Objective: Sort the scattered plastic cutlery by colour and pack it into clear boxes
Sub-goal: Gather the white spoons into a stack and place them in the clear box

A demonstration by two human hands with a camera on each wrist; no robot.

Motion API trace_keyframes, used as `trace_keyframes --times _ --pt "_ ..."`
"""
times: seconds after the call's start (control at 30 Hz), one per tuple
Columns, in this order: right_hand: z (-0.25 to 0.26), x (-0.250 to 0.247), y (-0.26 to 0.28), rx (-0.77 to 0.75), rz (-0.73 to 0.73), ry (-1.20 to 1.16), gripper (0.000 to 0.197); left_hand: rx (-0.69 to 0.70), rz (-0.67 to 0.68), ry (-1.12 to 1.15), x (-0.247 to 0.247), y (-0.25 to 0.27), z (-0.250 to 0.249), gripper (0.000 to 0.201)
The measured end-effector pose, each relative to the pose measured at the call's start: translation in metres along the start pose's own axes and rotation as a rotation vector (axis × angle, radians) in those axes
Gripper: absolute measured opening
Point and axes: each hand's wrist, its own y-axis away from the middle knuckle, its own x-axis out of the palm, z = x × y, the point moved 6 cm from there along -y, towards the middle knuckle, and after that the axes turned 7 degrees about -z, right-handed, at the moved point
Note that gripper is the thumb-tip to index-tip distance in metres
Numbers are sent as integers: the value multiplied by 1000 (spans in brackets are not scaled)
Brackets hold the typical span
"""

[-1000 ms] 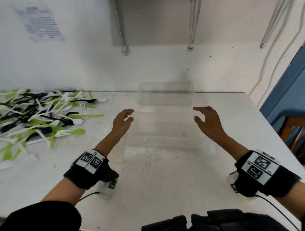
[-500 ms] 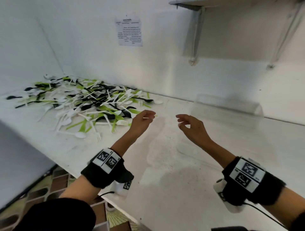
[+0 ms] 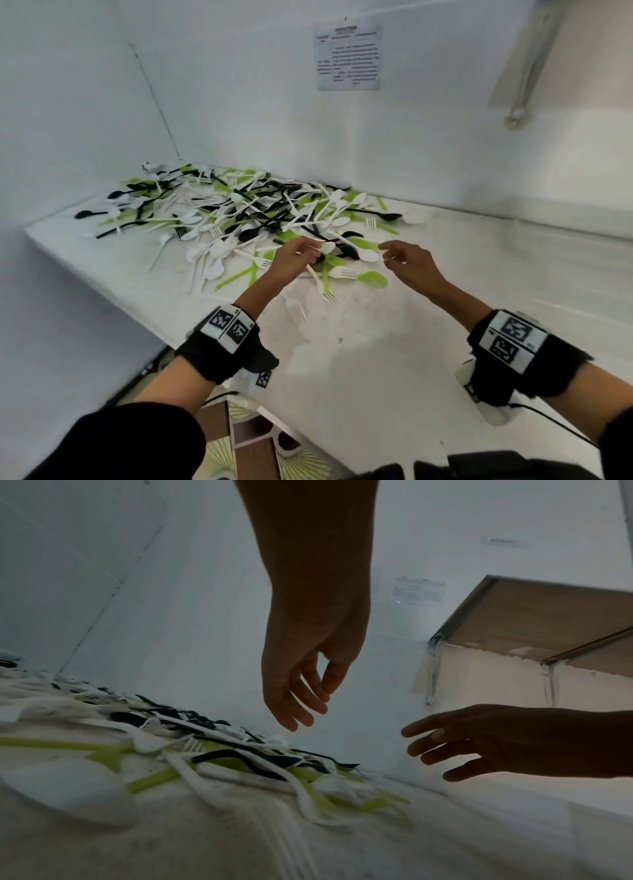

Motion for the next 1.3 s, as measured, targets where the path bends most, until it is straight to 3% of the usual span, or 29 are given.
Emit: trace_keyframes --times 0.17,0.47,0.6,0.8,0.97,1.1,1.3 --pt "-15 29 -31 110 15 103 26 -9 26 -73 1 -42 17 24" --pt "-49 43 -79 277 87 309 41 201 82 -210 23 -86 1 18" --pt "-54 55 -85 282 120 379 45 288 106 -320 29 -93 0 22" --pt "-59 47 -82 432 -3 -90 28 347 200 -604 42 -98 7 26" --pt "-39 5 -71 374 -253 -330 20 342 265 -859 59 -101 14 40" --pt "-20 -26 -63 272 -352 -411 12 349 178 -859 61 -102 7 23" --pt "-9 -48 -49 198 -383 -427 6 440 15 -746 50 -102 -12 13"
